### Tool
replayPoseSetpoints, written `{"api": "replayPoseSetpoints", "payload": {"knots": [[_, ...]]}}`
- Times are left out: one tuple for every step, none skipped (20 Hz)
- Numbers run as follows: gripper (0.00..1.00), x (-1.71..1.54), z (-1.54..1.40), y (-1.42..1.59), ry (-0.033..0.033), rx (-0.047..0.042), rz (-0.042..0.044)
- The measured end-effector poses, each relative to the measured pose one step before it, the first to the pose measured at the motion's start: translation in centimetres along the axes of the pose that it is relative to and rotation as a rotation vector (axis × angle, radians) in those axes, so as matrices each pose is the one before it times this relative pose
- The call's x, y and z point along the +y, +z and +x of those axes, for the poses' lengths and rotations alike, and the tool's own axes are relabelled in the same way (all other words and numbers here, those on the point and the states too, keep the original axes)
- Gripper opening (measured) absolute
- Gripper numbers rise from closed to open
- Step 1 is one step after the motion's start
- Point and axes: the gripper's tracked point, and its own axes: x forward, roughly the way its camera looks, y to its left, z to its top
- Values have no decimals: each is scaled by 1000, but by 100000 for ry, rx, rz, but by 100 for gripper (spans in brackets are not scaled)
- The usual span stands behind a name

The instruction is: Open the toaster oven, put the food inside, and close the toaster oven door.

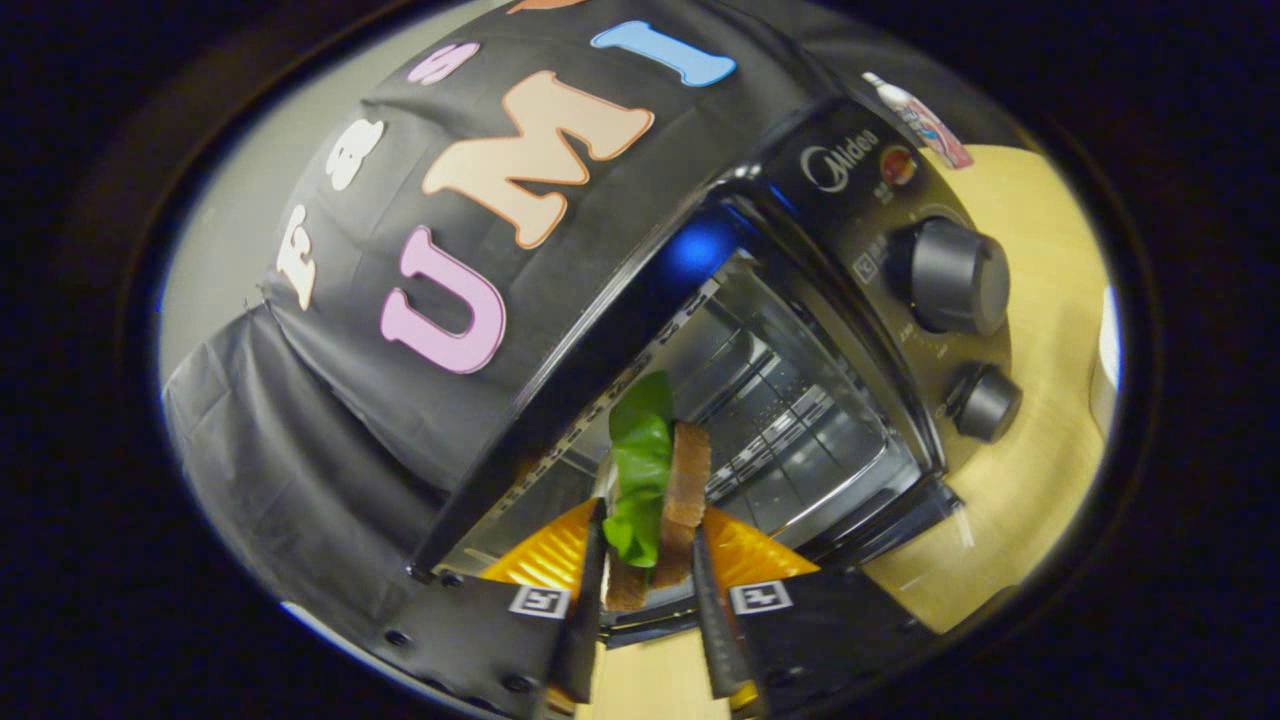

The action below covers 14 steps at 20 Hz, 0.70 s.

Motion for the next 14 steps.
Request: {"api": "replayPoseSetpoints", "payload": {"knots": [[67,-465,103,362,-3033,-981,-5455],[74,-424,-550,559,-1420,-1356,-5929],[80,-255,-281,110,-1179,-487,-4932],[87,-393,-512,703,-1079,-1118,-3841],[93,-186,-776,744,-506,-2465,-2920],[99,-378,-806,965,-943,-2368,-2121],[99,-344,-1037,708,-115,-2218,-1800],[99,-225,-1196,737,-104,-2259,-1930],[99,-142,-1366,429,163,-1996,-1621],[99,159,-1541,304,1697,-1292,-1255],[99,318,-1694,-40,2365,-535,-1222],[99,278,-1557,-316,2390,778,-1557],[99,-51,-1463,-806,1573,2320,-1804],[99,-224,-1430,-931,803,2965,-1469]]}}
